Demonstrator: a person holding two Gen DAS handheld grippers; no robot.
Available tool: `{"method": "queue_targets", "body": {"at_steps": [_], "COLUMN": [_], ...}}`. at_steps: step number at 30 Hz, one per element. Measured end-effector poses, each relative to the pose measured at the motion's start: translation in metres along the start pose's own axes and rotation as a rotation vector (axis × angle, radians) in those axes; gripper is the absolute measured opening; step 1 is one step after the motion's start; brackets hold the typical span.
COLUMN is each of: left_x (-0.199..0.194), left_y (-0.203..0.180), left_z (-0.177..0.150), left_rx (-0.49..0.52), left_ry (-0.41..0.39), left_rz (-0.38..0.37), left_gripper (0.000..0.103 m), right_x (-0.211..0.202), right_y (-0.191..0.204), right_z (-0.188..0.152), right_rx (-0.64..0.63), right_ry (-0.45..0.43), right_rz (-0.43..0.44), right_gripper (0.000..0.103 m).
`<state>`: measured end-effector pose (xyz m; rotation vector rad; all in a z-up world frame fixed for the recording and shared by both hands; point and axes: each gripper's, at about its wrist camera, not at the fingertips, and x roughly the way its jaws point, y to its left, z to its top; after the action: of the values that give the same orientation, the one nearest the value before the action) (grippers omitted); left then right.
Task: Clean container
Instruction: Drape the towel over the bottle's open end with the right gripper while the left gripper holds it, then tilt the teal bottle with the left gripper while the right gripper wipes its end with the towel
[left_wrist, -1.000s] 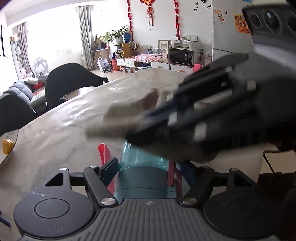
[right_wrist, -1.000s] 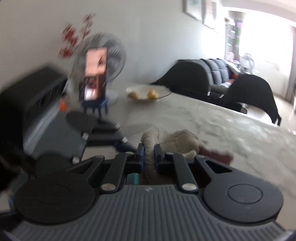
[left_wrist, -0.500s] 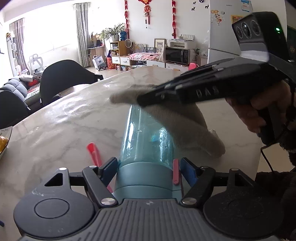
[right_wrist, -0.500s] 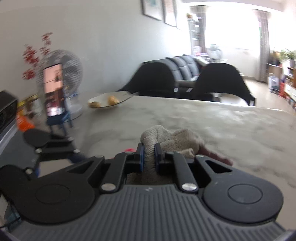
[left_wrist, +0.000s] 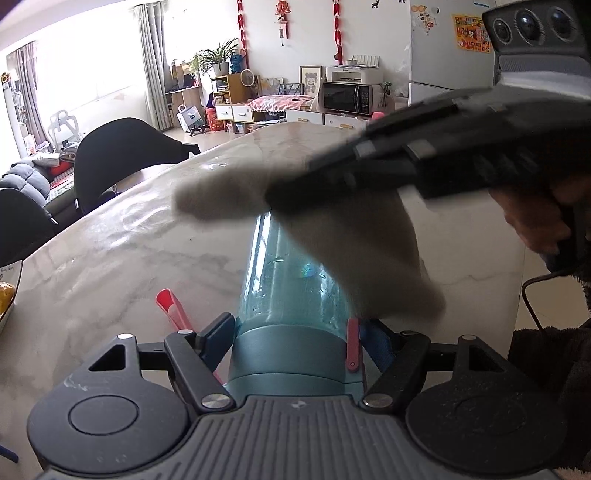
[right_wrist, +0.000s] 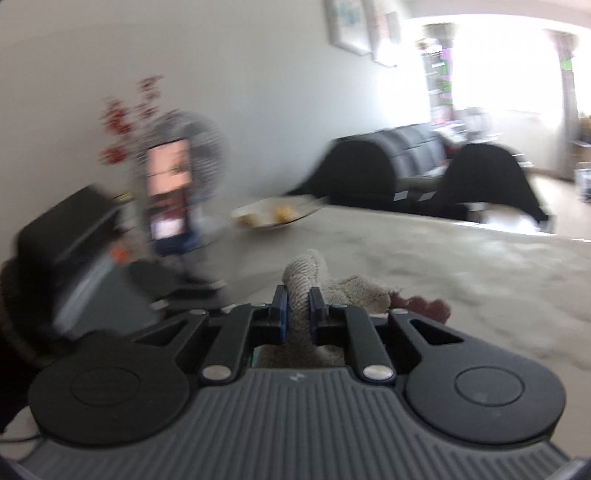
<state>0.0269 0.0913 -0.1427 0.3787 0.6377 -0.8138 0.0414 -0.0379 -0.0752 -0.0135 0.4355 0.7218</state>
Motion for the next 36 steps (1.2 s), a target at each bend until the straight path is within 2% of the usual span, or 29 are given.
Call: {"method": "queue_targets", "body": {"at_steps": [3,7,13,18,24,27,29,30,31,32,36], "left_x": [0.0,0.0,0.0,0.006,0.021,0.021,0.019,0.019,0.02,0.021,0.021], "left_y": [0.001,0.001,0.001,0.002,-0.015,-0.005,-0.004,-0.004,-0.003,-0.002,-0.001], "left_z": [0.0,0.0,-0.002,-0.006,-0.016,-0.023,-0.031,-0.034,-0.036,-0.037,-0.039], "left_rx": [-0.004,-0.009,-0.007,-0.047,0.076,0.051,0.081,0.092,0.081,0.053,0.022], "left_ry": [0.001,0.002,-0.004,0.008,0.014,-0.019,-0.069,-0.086,-0.085,-0.071,-0.062], "left_rz": [-0.002,-0.003,-0.001,-0.023,0.079,0.035,0.03,0.038,0.065,0.102,0.148], "left_gripper": [0.076,0.077,0.077,0.076,0.081,0.08,0.08,0.085,0.098,0.103,0.103], "right_x": [0.013,0.018,0.014,0.009,0.004,0.004,0.005,0.005,0.005,0.005,0.005], "right_y": [0.01,0.009,-0.002,-0.011,-0.017,-0.014,-0.013,-0.012,-0.011,-0.01,-0.007], "right_z": [-0.007,-0.01,-0.011,-0.014,-0.016,-0.016,-0.017,-0.017,-0.017,-0.017,-0.018], "right_rx": [-0.06,-0.058,-0.022,0.015,0.048,0.045,0.042,0.041,0.04,0.039,0.034], "right_ry": [0.068,0.056,0.03,0.005,-0.013,-0.013,-0.013,-0.013,-0.013,-0.013,-0.014], "right_rz": [0.037,0.024,-0.056,-0.142,-0.227,-0.237,-0.243,-0.246,-0.249,-0.252,-0.265], "right_gripper": [0.012,0.012,0.012,0.012,0.012,0.012,0.012,0.012,0.012,0.012,0.012]}}
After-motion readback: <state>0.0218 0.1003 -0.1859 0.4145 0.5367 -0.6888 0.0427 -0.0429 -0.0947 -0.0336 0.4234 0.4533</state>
